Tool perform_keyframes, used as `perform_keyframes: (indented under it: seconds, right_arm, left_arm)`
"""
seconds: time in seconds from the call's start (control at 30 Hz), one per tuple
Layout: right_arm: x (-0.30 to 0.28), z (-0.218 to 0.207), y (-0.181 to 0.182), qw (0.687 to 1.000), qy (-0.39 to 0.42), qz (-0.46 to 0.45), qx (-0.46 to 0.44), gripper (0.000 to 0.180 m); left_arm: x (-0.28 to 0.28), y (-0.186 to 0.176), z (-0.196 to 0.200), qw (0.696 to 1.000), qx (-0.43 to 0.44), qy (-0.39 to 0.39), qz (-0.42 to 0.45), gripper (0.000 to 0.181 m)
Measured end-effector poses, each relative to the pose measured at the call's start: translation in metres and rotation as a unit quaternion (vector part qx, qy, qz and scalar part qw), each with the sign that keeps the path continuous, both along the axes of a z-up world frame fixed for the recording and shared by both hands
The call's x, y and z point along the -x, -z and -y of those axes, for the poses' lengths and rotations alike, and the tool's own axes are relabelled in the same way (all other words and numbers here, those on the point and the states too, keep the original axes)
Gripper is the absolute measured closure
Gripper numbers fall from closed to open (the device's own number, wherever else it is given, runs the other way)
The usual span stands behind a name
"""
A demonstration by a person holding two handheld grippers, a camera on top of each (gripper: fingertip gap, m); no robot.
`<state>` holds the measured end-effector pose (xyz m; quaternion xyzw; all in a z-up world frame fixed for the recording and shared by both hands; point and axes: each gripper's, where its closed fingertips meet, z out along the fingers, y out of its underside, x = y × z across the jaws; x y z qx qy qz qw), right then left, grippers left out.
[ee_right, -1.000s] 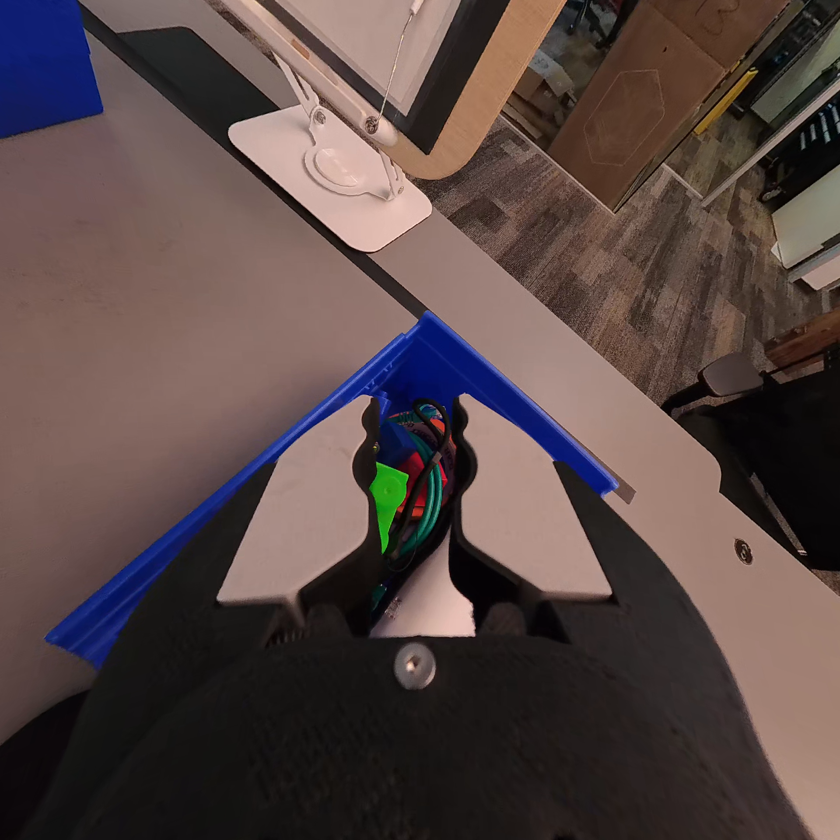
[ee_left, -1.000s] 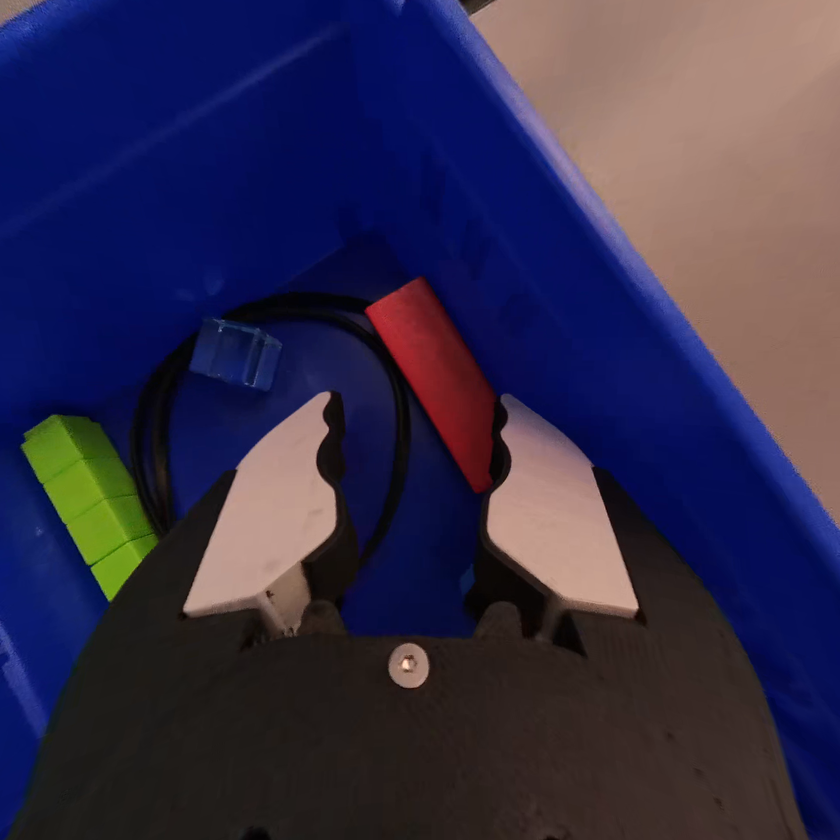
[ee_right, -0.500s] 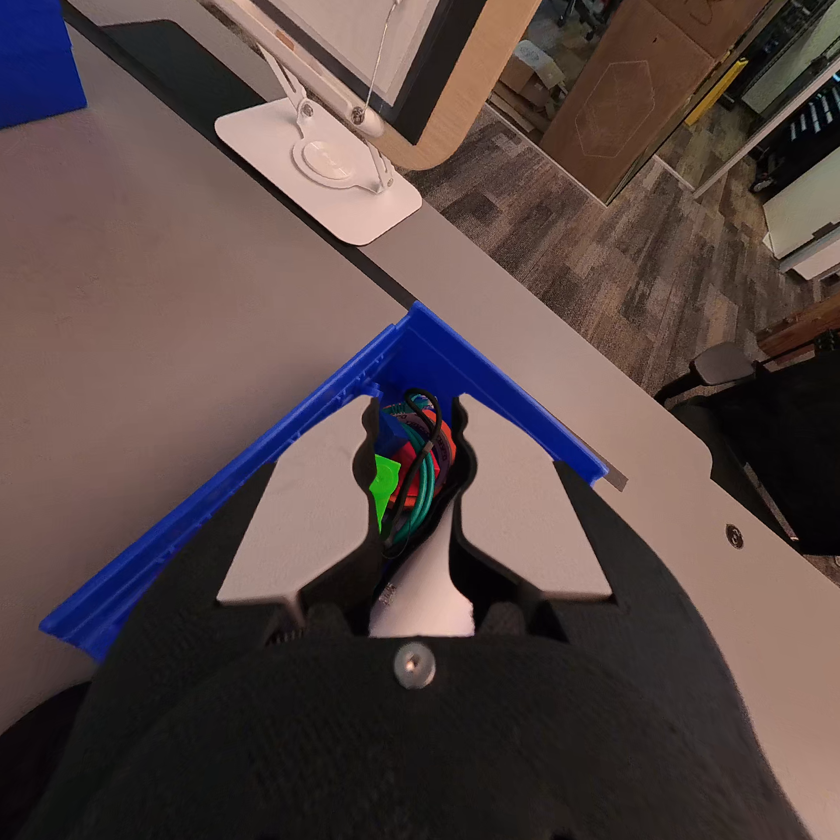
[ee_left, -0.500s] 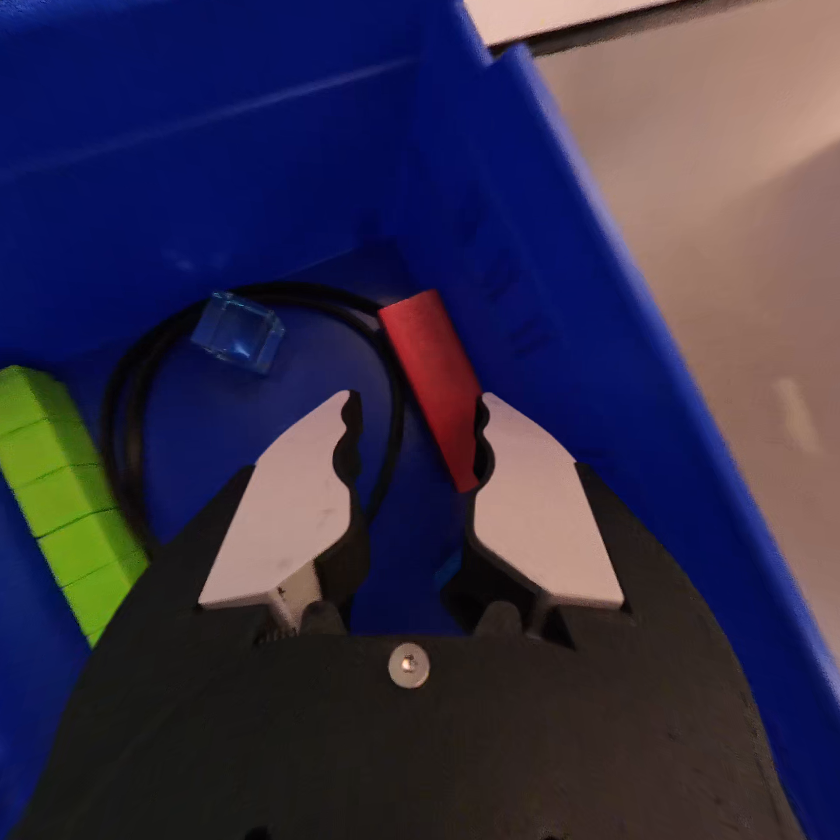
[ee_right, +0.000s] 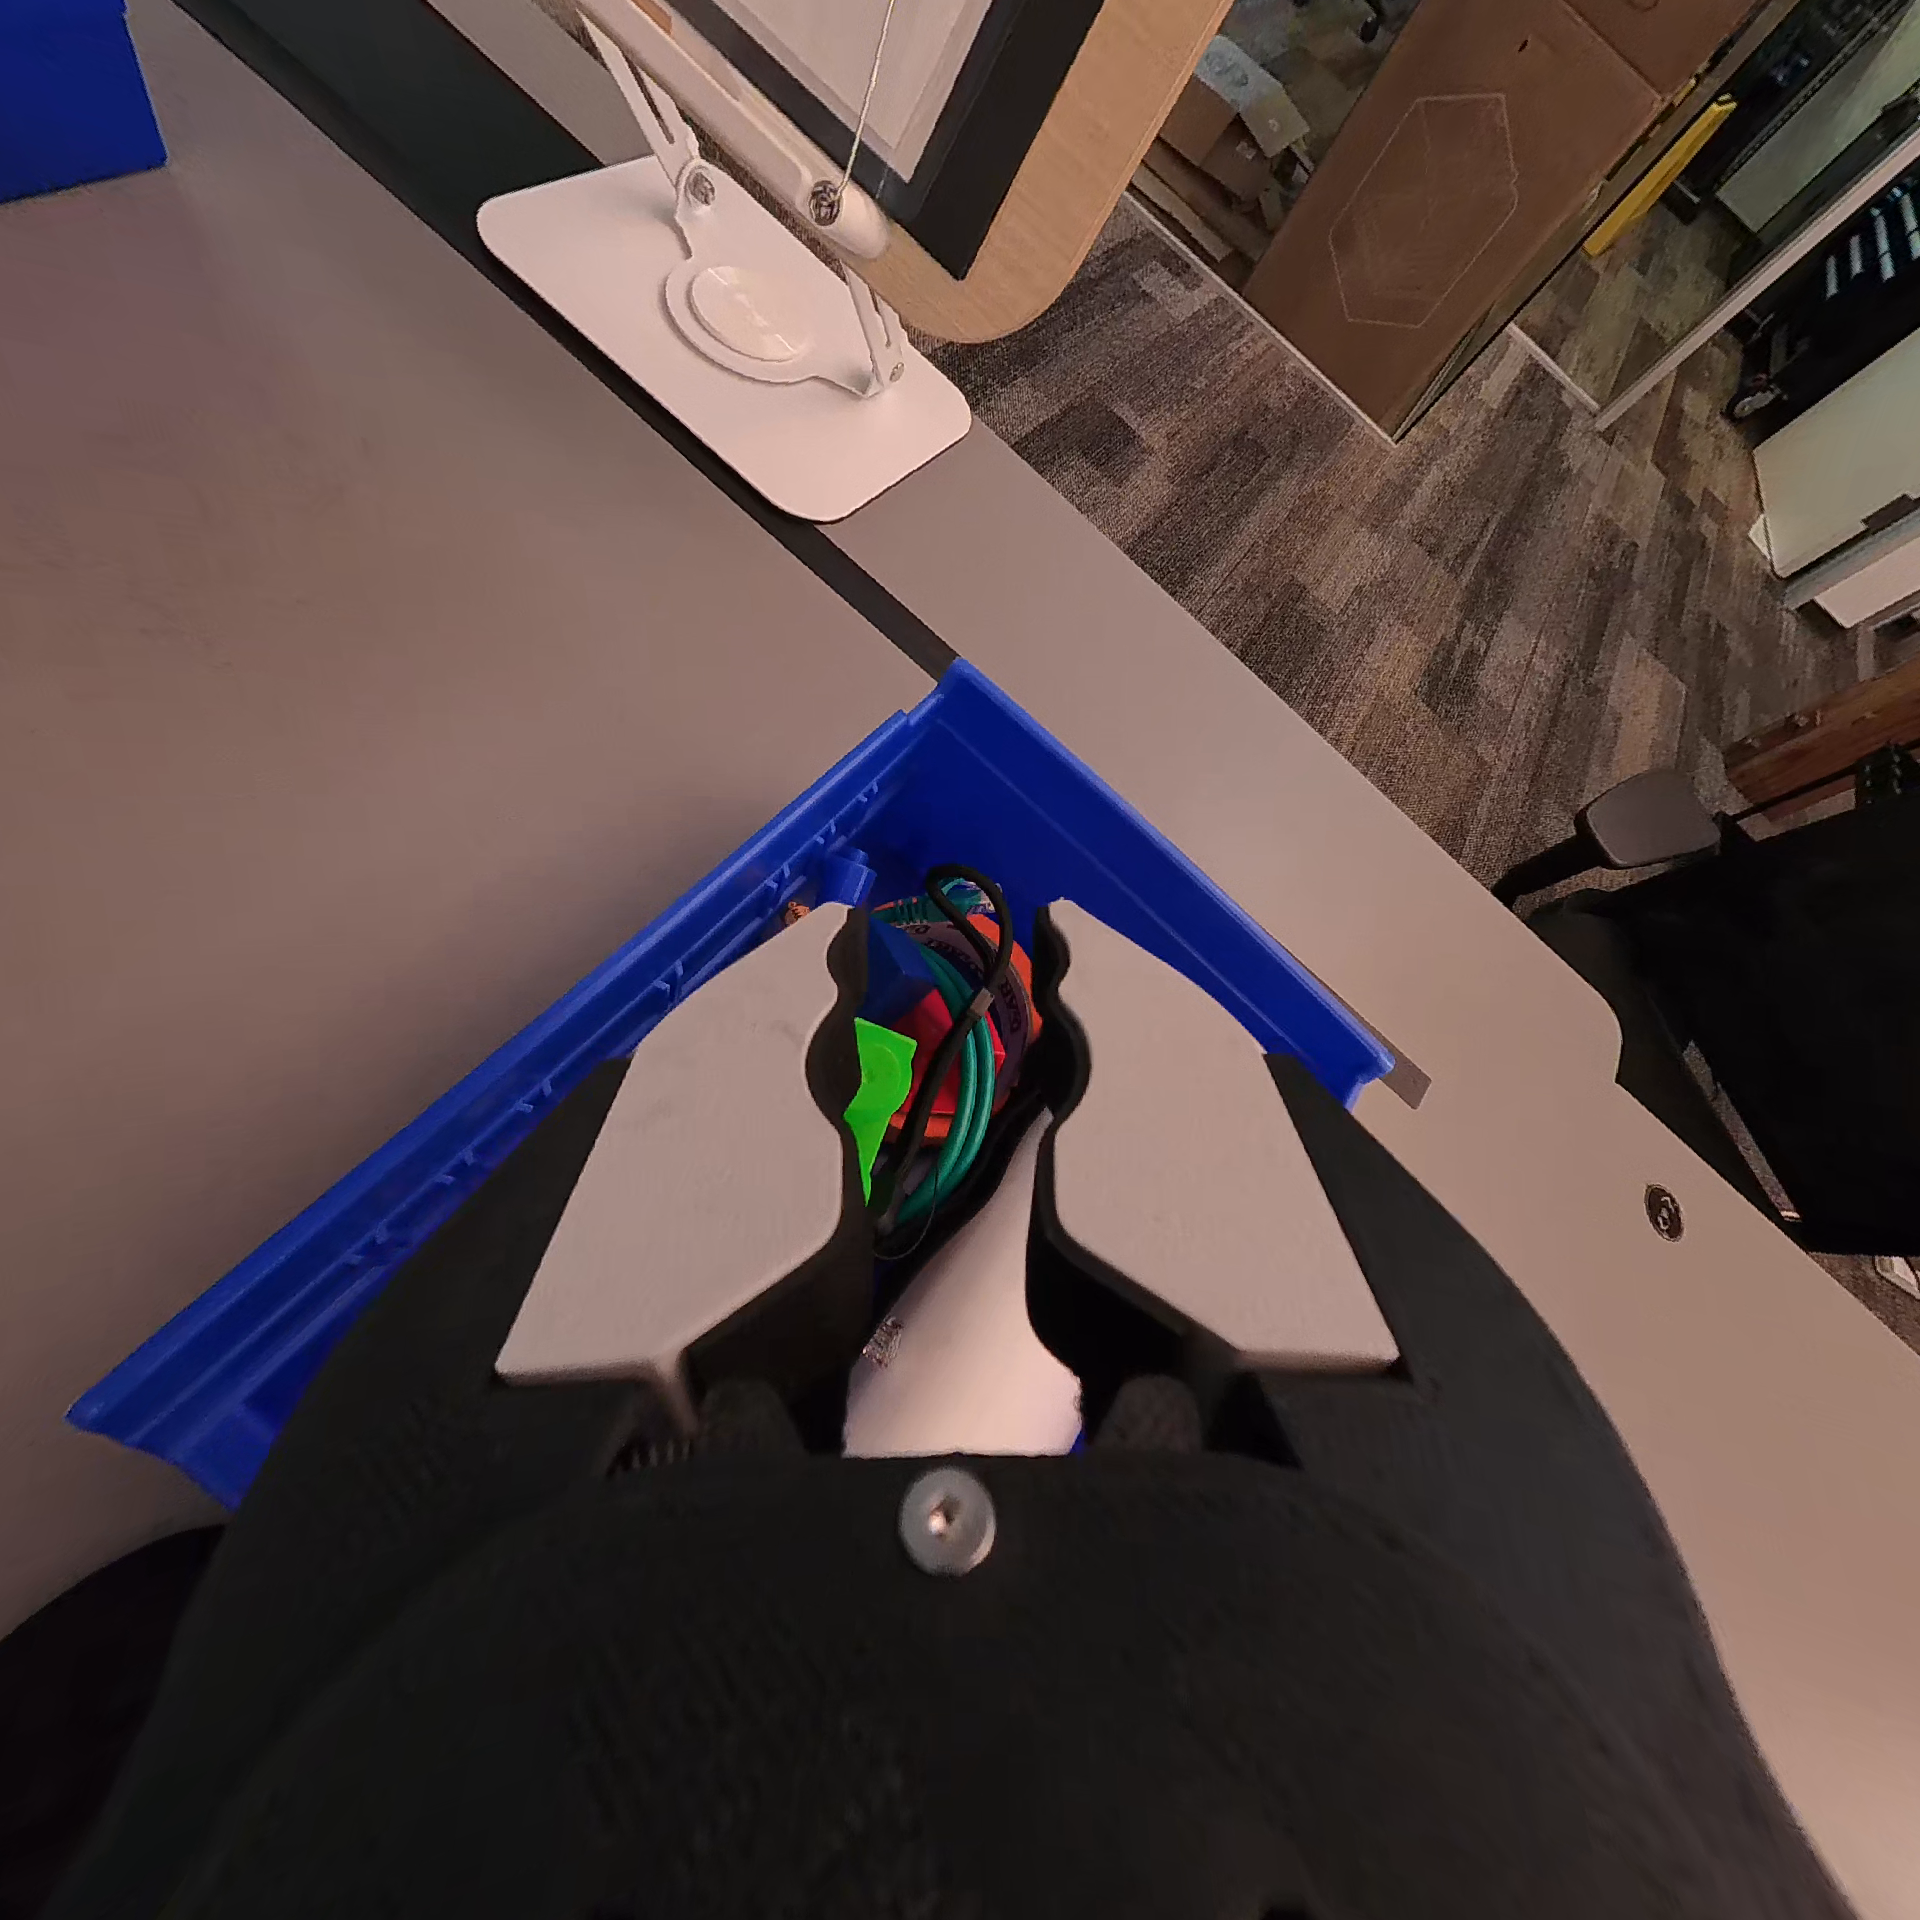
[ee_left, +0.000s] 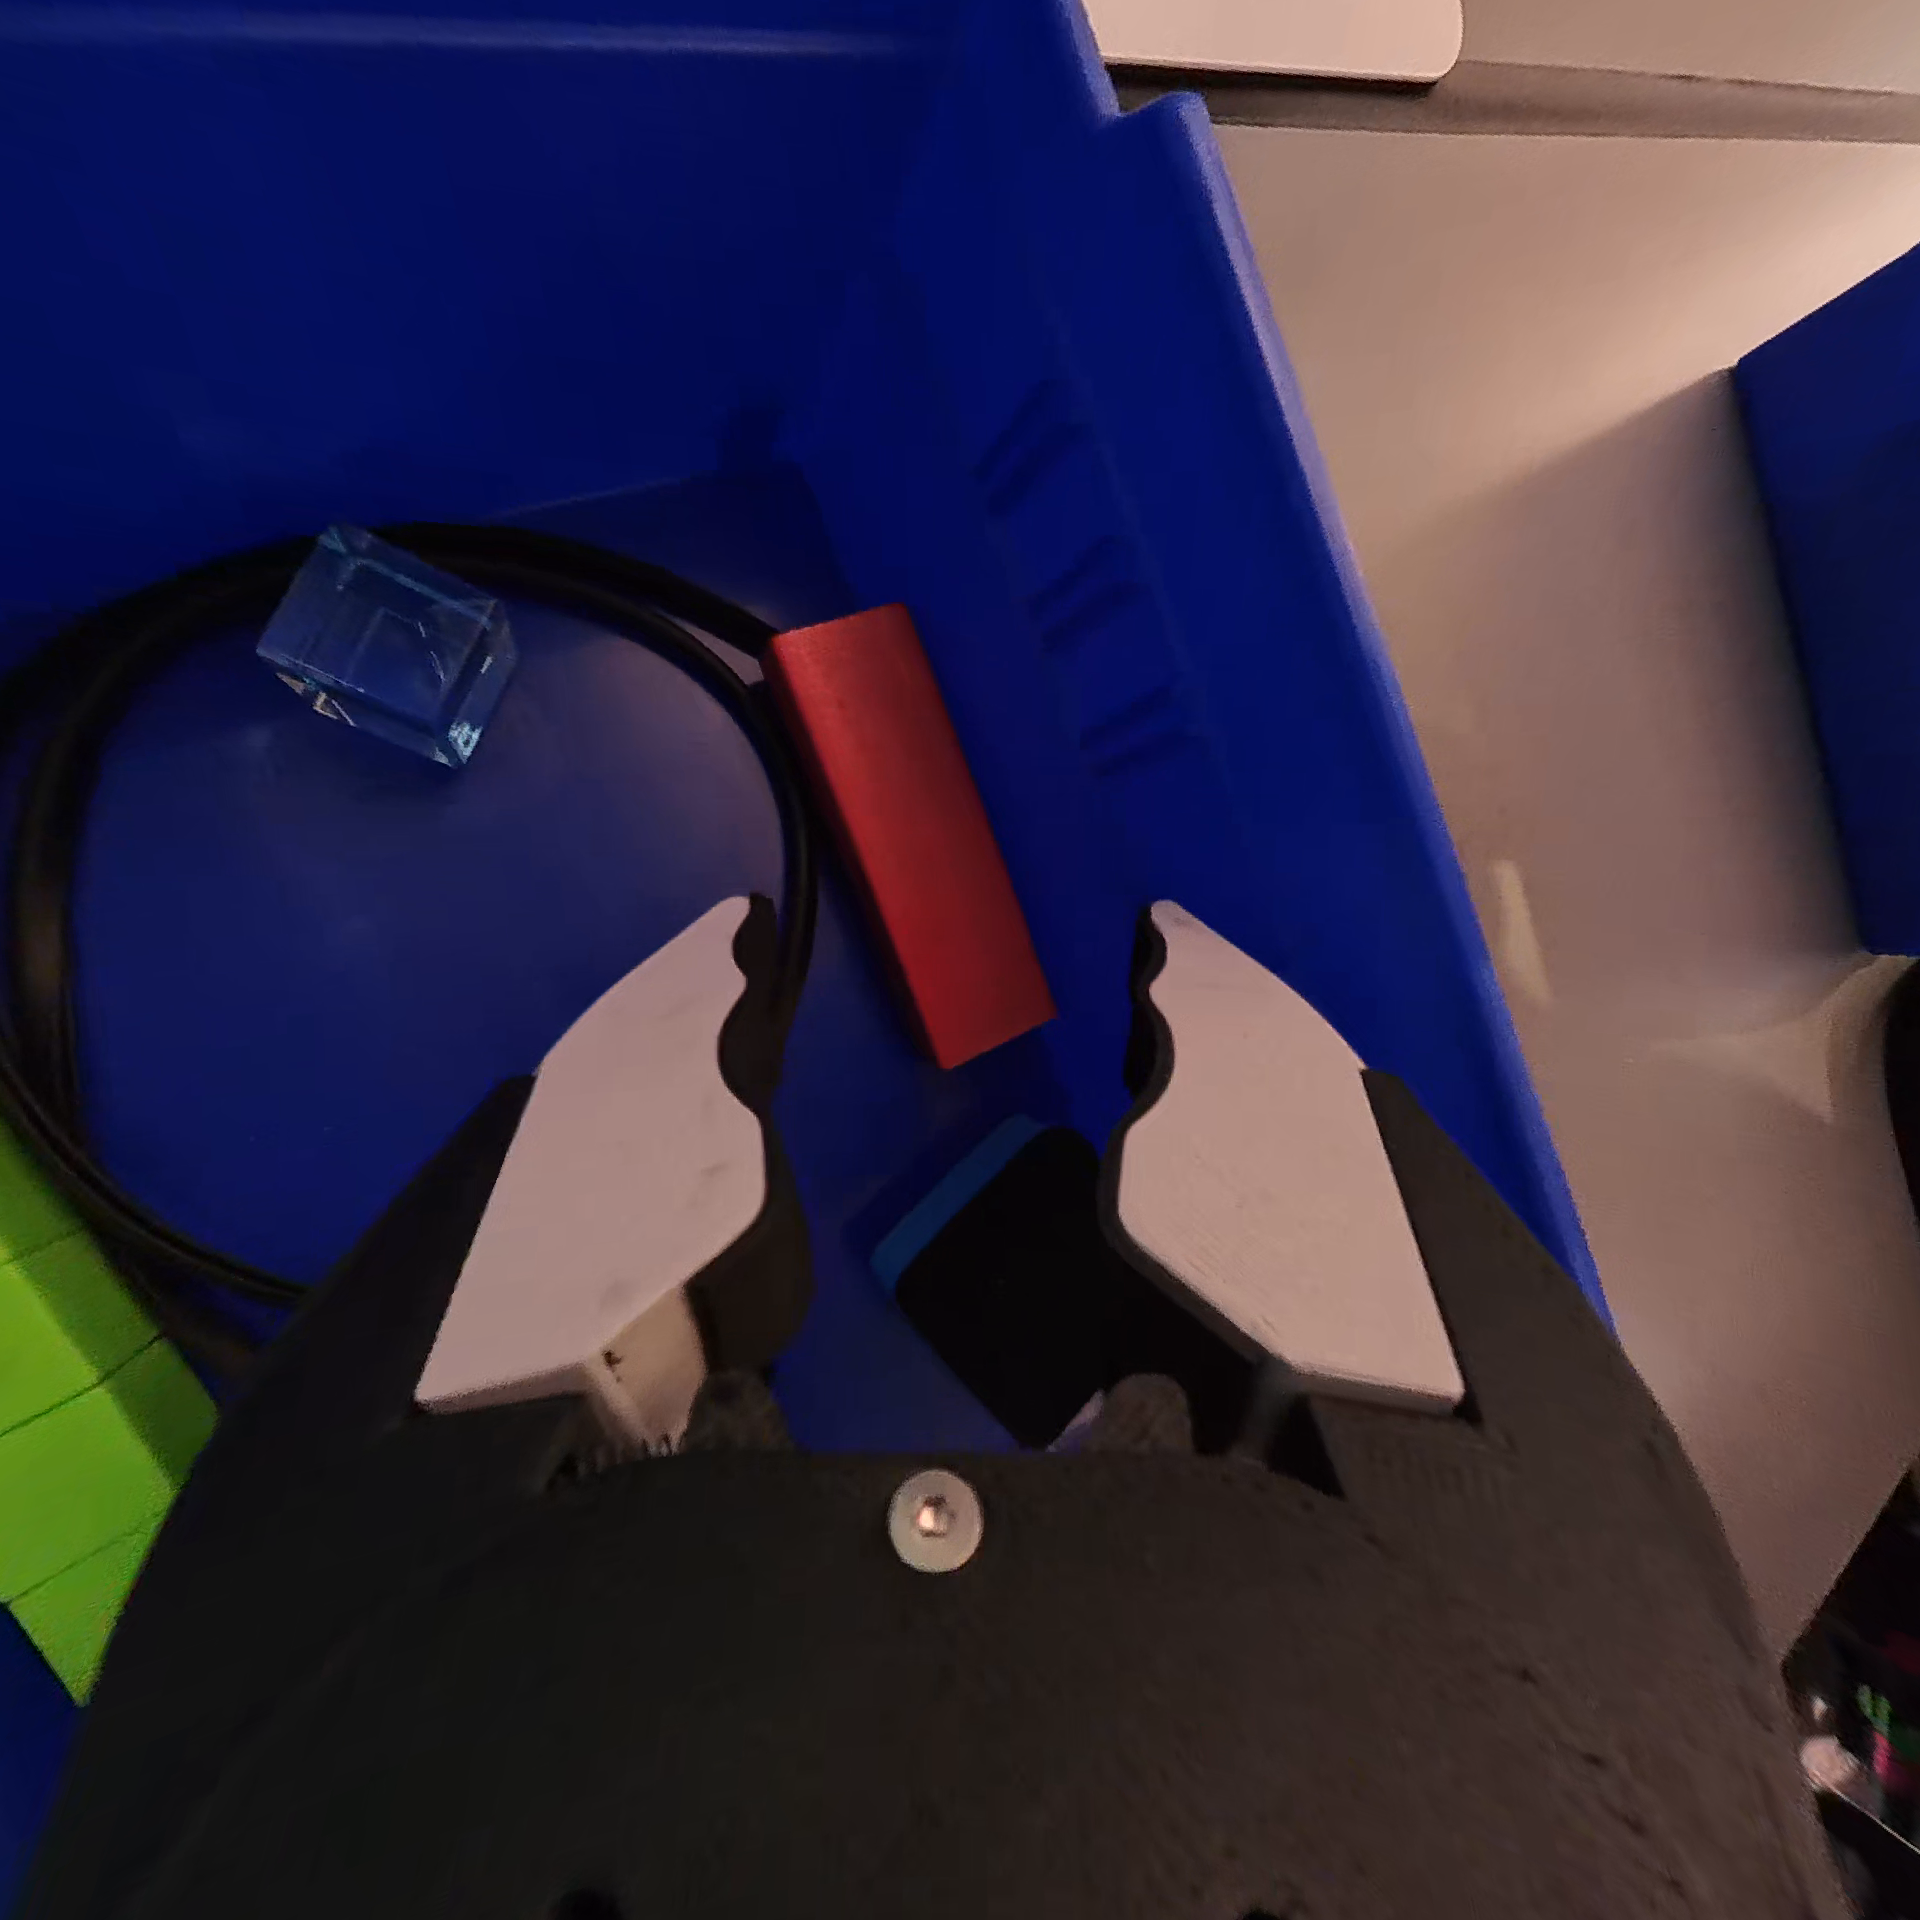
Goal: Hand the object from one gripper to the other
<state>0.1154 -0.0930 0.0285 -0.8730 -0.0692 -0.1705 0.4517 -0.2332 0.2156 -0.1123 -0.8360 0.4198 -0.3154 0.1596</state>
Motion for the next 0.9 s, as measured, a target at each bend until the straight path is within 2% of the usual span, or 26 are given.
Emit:
perform_keyframes:
  seconds: [0.23, 0.33, 0.73, 0.9]
  right_arm:
    - [0.0, 0.001, 0.001, 1.0, -0.002, 0.003, 0.004, 0.148]
    - [0.0, 0.001, 0.003, 1.0, 0.0, 0.007, 0.011, 0.148]
    - [0.002, 0.001, 0.007, 1.0, -0.006, 0.015, 0.025, 0.148]
    - [0.003, 0.0, 0.008, 0.999, -0.009, 0.017, 0.027, 0.148]
  left_arm:
    - [0.008, 0.008, 0.013, 0.995, 0.1, 0.0, -0.002, 0.126]
    - [0.01, 0.017, 0.013, 0.993, 0.111, -0.008, -0.022, 0.13]
    - [0.004, 0.02, 0.016, 0.987, 0.159, -0.01, 0.009, 0.143]
    - [0.008, 0.025, 0.012, 0.989, 0.151, 0.001, 0.01, 0.159]
